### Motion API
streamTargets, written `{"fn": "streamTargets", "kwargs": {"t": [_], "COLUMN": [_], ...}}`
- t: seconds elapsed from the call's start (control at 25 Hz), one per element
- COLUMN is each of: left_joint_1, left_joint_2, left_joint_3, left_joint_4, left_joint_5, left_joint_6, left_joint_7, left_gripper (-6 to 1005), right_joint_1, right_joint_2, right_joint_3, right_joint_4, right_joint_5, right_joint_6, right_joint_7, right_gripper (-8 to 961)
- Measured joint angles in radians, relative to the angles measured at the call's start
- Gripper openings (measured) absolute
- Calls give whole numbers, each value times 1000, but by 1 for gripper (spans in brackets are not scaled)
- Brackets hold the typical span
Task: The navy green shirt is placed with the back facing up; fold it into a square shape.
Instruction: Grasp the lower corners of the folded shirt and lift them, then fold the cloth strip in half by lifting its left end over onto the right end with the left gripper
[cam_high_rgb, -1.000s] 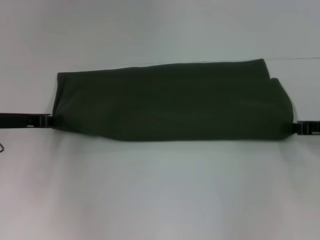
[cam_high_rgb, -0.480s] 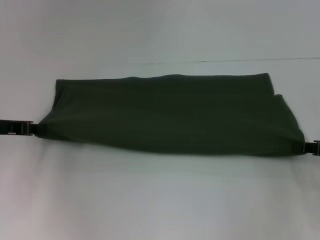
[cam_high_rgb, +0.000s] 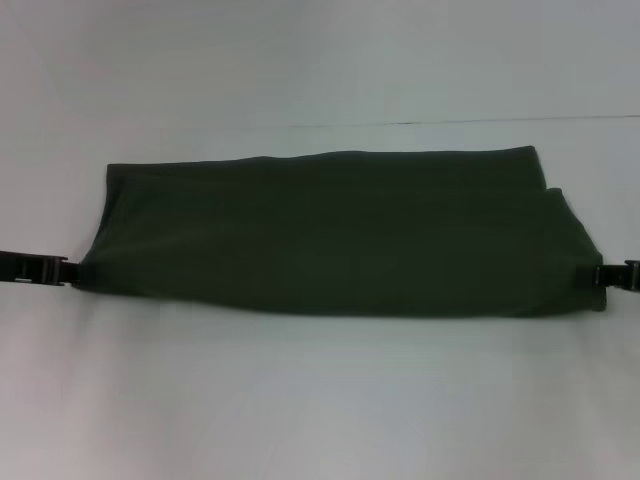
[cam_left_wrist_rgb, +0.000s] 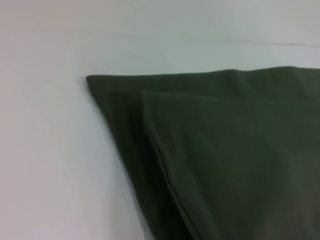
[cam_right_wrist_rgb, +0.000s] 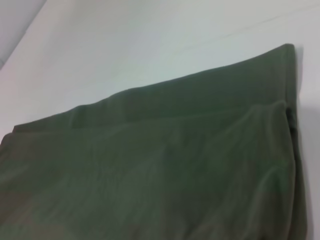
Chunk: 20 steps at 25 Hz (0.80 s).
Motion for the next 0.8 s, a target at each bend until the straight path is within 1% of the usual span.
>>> {"fn": "streamTargets", "kwargs": {"t": [0.28,0.4,0.44,0.48,0.56,0.68,0.8], "left_joint_1": [6,5,-1,-1,-8,-15,-22], "left_joint_2": [2,10,18,18,25,33,35], "left_joint_3": [8,-3,-18,-18,-31,-43,-44], "left_joint_4": [33,49,56,56,61,63,48], "left_joint_5": [16,10,1,1,-10,-46,-111], "left_joint_6": [8,9,16,16,24,30,31], "left_joint_7": [19,25,27,27,25,22,21], "left_gripper": [114,299,361,395,464,567,657], "right_joint_1": [25,34,39,44,54,63,72], "right_joint_2": [-13,-17,-20,-23,-24,-18,-15], "right_joint_3": [-1,5,10,16,30,43,44], "right_joint_4": [7,2,0,-2,-15,-46,-50], "right_joint_5": [-2,0,1,1,2,45,175], "right_joint_6": [-5,5,12,22,50,111,140], "right_joint_7": [28,28,27,26,22,-22,-136], "right_gripper": [322,419,451,483,582,730,753]}}
